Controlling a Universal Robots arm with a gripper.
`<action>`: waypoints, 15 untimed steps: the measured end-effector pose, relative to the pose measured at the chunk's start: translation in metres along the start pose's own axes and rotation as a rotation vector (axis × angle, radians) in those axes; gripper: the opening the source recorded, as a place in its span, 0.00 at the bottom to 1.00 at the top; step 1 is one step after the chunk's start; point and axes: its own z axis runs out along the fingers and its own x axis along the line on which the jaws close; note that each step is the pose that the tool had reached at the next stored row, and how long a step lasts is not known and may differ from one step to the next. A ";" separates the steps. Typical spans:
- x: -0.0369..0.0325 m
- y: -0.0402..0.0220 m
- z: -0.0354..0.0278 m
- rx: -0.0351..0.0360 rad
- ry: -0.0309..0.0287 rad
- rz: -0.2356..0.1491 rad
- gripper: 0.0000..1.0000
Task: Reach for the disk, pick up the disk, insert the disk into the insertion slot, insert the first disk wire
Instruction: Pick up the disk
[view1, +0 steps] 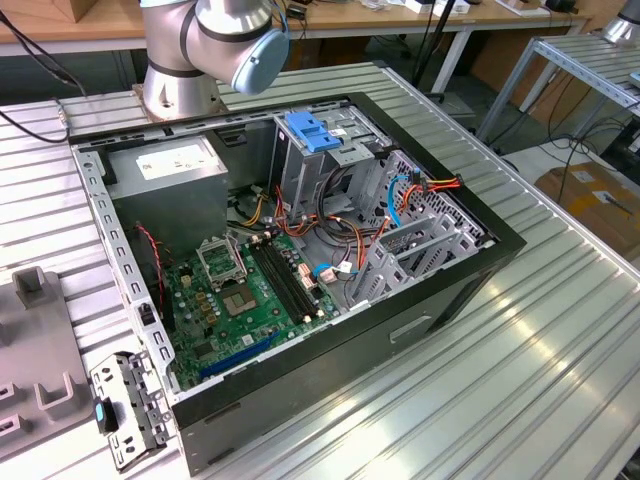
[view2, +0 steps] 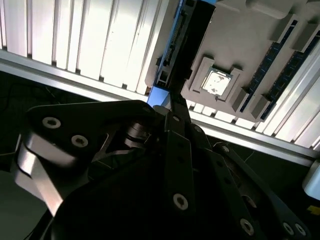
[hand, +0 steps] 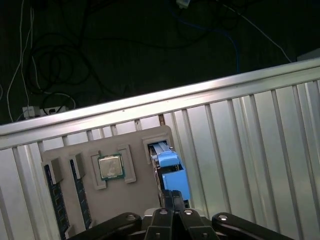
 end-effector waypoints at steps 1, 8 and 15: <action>0.0000 0.0001 -0.0001 -0.0013 -0.0004 -0.023 0.11; 0.0001 0.0001 0.0000 -0.0071 -0.0024 -0.149 0.11; 0.0000 0.0001 0.0000 -0.0070 -0.0025 -0.149 0.29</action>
